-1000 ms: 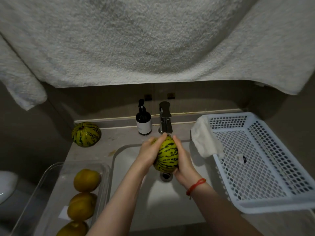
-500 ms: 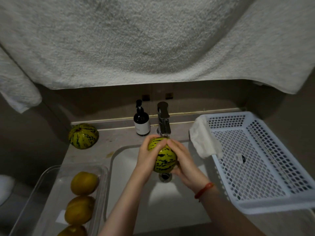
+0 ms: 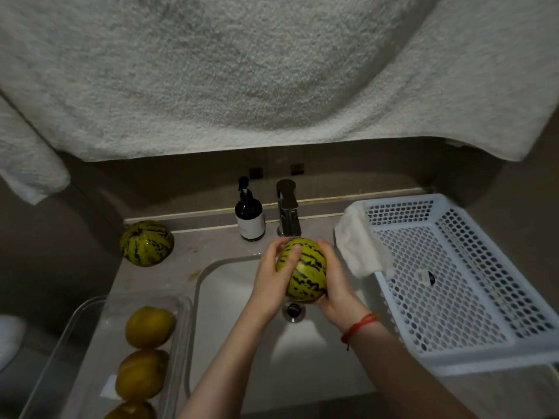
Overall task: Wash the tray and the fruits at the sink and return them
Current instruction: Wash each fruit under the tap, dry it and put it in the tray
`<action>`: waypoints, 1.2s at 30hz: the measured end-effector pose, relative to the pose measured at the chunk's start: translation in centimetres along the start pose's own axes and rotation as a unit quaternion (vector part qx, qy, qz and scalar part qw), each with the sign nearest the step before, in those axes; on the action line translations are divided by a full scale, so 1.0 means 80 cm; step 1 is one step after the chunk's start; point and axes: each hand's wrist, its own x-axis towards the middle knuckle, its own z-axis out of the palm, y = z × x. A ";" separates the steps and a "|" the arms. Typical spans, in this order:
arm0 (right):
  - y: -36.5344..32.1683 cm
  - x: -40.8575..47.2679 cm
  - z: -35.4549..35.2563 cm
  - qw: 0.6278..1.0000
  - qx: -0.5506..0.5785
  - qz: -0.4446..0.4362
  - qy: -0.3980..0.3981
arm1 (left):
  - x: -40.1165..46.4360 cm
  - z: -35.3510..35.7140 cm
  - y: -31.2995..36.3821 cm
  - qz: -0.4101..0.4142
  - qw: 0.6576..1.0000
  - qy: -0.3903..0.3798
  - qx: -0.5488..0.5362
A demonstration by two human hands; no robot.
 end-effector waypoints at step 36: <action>0.026 0.014 -0.019 0.922 -0.258 -0.285 -0.041 | 0.018 -0.006 -0.031 -0.361 0.889 -0.013 -0.281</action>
